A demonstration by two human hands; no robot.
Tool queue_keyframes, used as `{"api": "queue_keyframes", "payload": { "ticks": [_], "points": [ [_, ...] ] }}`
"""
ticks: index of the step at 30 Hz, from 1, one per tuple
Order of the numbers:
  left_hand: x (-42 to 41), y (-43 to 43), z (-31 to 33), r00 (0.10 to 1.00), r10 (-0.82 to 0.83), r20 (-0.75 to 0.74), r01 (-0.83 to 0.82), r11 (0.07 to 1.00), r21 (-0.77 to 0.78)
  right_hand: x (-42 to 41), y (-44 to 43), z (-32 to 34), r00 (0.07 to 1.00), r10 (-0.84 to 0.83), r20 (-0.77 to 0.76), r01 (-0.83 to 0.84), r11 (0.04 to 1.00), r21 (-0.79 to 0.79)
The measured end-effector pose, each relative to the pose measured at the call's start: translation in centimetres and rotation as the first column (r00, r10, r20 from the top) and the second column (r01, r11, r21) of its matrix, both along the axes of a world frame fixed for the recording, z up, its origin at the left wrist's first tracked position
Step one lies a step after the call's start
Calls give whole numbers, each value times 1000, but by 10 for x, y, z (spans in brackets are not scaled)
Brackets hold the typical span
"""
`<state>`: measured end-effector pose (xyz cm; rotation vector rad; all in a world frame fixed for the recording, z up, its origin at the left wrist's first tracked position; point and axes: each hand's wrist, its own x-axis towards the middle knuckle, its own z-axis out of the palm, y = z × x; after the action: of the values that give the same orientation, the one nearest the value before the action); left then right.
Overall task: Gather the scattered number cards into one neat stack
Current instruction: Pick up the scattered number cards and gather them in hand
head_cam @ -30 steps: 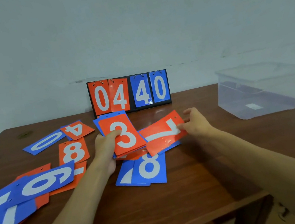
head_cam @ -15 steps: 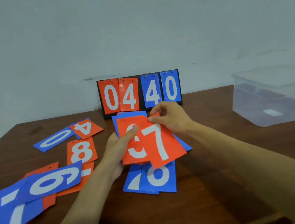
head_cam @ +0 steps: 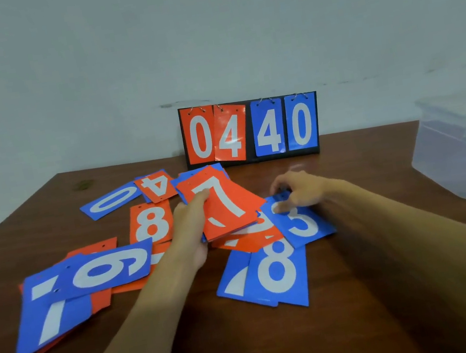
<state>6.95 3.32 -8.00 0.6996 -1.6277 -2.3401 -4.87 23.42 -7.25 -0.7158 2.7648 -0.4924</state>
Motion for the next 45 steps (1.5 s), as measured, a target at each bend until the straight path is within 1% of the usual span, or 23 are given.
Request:
{"api": "queue_keyframes", "payload": {
  "ticks": [4,6,8,10,13,16,19,21,24,25,26,28,29,30,32,34,36,38,39,40,42,43,45],
  "points": [
    [-1,3,-5,999,-41,5,41,996,-84,2,2,-5,999,-49,-22,46,993,-113],
    [-1,2,-6,1000,-24,-8,23,994,-105,4,7,-7,997,-59,-54,45,972,-230],
    [1,-1,-5,1000,5,-30,-8,995,-99,9,15,-3,997,-78,5,73,912,-404],
    [2,-3,-4,999,19,-48,-24,994,-111,18,23,8,992,-68,102,114,824,-556],
    [4,-1,-4,998,-8,-70,-1,991,-136,28,27,24,991,-29,130,108,747,-656],
    [6,5,-2,994,-74,-87,62,989,-134,36,14,33,998,-14,59,51,717,-695],
    [9,9,0,985,-134,-108,124,988,-94,38,-12,34,998,-64,-17,32,689,-724],
    [11,12,-1,967,-200,-156,182,976,-122,37,-30,32,993,-105,-52,32,670,-742],
    [12,15,-3,956,-219,-193,184,966,-183,39,-52,28,983,-142,-114,13,681,-732],
    [12,15,-3,956,-213,-202,174,965,-197,41,-55,27,979,-169,-112,31,672,-740],
    [11,15,-3,955,-205,-213,162,966,-203,45,-55,26,980,-190,-59,79,644,-761],
    [12,16,-2,951,-182,-251,134,972,-195,53,-48,25,976,-177,129,209,582,-786],
    [13,17,-1,944,-182,-275,131,972,-193,56,-41,23,972,-143,184,233,587,-776],
    [14,19,-1,933,-194,-303,137,970,-199,61,-33,21,979,-94,183,202,608,-768],
    [17,29,-1,907,-243,-345,172,959,-224,68,-18,14,993,-11,113,96,625,-775],
    [18,47,5,882,-291,-371,190,939,-285,71,-2,11,1000,-23,1,15,611,-791],
    [11,67,12,851,-352,-391,177,892,-416,74,14,11,994,-82,-75,-18,546,-837],
    [1,89,23,836,-403,-372,132,807,-576,76,32,15,985,-141,-100,-26,450,-893],
    [-4,100,27,835,-411,-365,105,772,-627,75,42,16,976,-170,-136,-50,431,-901],
    [-9,111,29,832,-416,-368,94,758,-646,75,51,17,969,-187,-162,-70,421,-904],
    [-15,134,28,822,-424,-381,119,781,-613,75,67,18,969,-185,-164,-80,391,-917],
    [-17,145,25,824,-424,-377,139,795,-591,74,76,15,973,-176,-147,-70,381,-922],
    [-22,160,13,843,-414,-344,167,808,-565,73,90,5,987,-149,-59,-1,362,-932]
  ]
}}
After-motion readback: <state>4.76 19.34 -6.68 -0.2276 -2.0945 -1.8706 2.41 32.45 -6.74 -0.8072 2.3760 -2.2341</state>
